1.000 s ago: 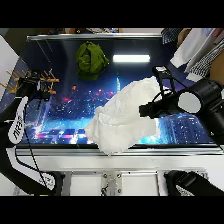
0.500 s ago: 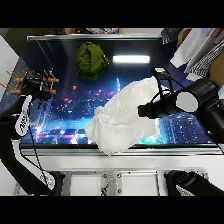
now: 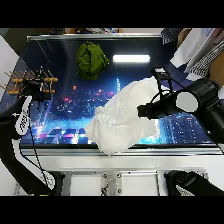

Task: Fold the clothes and pants, and hang the long-sleeved shirts on hangers.

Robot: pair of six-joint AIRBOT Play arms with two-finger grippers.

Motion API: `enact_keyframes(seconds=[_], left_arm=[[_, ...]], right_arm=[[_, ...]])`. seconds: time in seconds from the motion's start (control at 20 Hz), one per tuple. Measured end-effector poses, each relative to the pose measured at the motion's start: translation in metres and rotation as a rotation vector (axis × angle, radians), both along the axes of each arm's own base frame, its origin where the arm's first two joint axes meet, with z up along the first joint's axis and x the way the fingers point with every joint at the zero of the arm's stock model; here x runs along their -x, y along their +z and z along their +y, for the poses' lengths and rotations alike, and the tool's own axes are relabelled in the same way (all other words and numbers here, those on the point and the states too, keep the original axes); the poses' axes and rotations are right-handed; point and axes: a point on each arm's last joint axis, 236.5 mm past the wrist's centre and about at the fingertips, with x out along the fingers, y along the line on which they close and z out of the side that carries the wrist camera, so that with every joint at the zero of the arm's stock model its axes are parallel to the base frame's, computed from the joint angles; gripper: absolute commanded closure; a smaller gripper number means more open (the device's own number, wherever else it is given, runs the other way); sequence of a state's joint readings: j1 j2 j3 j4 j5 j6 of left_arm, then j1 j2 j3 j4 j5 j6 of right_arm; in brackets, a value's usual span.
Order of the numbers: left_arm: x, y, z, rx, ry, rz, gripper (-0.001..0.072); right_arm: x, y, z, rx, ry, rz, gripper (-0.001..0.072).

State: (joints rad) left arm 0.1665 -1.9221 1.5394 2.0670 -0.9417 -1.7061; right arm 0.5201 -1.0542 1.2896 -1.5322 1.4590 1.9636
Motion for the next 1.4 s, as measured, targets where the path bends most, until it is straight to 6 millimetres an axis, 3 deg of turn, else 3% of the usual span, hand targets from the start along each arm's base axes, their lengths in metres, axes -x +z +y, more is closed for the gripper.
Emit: enact_keyframes(seconds=[0.15, 0.45, 0.7, 1.1, 1.25, 1.4], left_arm=[[-0.003, 0.022, -0.001, 0.000, 0.006, -0.037, 0.0696], [-0.007, 0.101, 0.002, -0.032, 0.011, -0.169, 0.0696], [-0.007, 0.157, -0.022, -0.033, -0.036, -0.250, 0.0696], [0.002, 0.227, -0.091, -0.034, -0.193, -0.323, 0.0696], [0.022, 0.238, -0.137, 0.042, -0.345, -0.266, 0.0696], [0.056, 0.234, -0.194, 0.211, -0.574, -0.148, 0.0696]], right_arm=[[0.001, 0.000, 0.000, 0.002, 0.000, 0.003, 0.0699], [0.001, -0.001, -0.001, 0.003, 0.000, 0.006, 0.0699], [0.001, -0.001, -0.001, 0.003, 0.000, 0.006, 0.0699], [0.000, 0.003, 0.000, -0.005, -0.001, -0.008, 0.0699], [-0.004, 0.008, 0.002, -0.022, -0.002, -0.038, 0.0699], [-0.008, 0.016, 0.004, -0.042, -0.003, -0.072, 0.0699]])
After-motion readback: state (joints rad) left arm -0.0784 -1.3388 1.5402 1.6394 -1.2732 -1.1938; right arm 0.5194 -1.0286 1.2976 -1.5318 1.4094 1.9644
